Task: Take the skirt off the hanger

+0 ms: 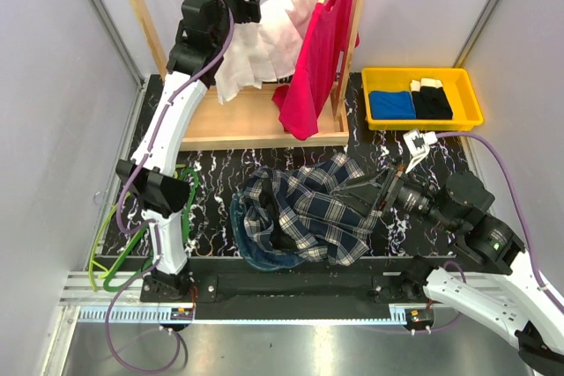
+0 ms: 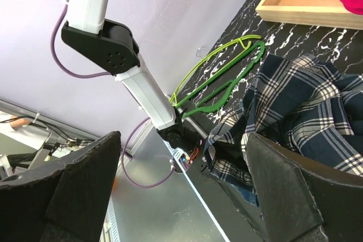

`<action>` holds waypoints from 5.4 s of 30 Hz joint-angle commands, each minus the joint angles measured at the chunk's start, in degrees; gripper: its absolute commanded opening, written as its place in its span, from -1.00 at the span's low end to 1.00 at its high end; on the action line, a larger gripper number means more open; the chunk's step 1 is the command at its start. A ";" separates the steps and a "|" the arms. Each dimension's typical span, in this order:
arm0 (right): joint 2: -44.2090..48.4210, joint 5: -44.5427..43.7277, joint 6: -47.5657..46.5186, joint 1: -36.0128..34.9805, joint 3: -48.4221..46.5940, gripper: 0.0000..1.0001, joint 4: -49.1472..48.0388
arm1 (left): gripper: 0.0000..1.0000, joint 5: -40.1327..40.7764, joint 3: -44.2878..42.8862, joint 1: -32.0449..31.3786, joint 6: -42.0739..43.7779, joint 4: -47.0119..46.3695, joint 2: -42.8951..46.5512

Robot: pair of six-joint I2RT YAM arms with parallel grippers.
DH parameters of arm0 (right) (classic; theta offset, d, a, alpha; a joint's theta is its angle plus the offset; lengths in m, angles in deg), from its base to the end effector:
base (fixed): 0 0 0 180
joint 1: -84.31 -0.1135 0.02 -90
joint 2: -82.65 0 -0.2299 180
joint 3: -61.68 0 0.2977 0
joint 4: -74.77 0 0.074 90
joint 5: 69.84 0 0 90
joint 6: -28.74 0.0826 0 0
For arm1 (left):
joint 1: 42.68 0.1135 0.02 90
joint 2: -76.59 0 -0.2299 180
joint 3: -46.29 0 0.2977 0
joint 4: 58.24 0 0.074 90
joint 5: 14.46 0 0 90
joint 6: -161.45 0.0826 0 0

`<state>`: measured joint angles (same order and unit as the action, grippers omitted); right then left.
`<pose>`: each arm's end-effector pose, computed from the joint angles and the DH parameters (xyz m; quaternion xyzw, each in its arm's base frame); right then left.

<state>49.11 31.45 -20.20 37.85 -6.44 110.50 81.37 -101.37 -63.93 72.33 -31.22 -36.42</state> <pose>0.1457 0.1767 0.4064 -0.1023 0.7067 0.5325 0.4545 0.4780 -0.1769 0.5151 0.0887 0.6528 -0.0999 0.7457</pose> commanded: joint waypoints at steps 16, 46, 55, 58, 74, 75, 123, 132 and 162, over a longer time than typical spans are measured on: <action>1.11 -1.71 0.87 -0.13 0.68 0.99 0.07 | -1.00 -11.10 -1.69 0.86 -0.70 0.16 7.27; -15.05 -0.40 0.60 -0.21 -1.52 0.99 -31.87 | -1.00 -24.02 12.09 8.34 -7.65 12.11 41.03; -18.58 0.49 7.64 -0.21 1.56 0.99 -49.75 | -1.00 -24.54 12.19 8.34 -13.36 13.52 40.94; -21.47 -0.83 7.28 -0.13 1.73 1.00 -52.64 | -1.00 -25.42 11.23 8.07 -15.56 13.60 40.68; -32.81 2.42 9.92 -0.13 -0.80 1.00 -63.21 | -1.00 -27.80 11.13 5.44 -15.74 16.07 42.34; -33.08 2.42 9.74 -0.21 -1.42 0.99 -63.56 | -1.00 -27.80 11.66 5.09 -15.48 16.15 42.61; -1.95 -5.25 -12.05 -0.21 -25.32 -1.00 4.48 | -1.00 -13.65 25.00 5.44 0.78 8.95 44.17; -20.59 14.00 -11.71 -0.21 -49.13 -1.00 -6.33 | -1.00 -3.04 41.53 5.61 4.39 7.71 55.43; -45.47 19.38 -10.91 -0.04 -62.44 -1.00 -14.25 | -1.00 21.51 83.73 21.17 25.83 20.19 79.71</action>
<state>2.81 51.10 -30.99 37.81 -70.59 99.74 98.85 -18.07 -43.50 95.09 -10.28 44.45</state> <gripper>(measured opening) 0.014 0.544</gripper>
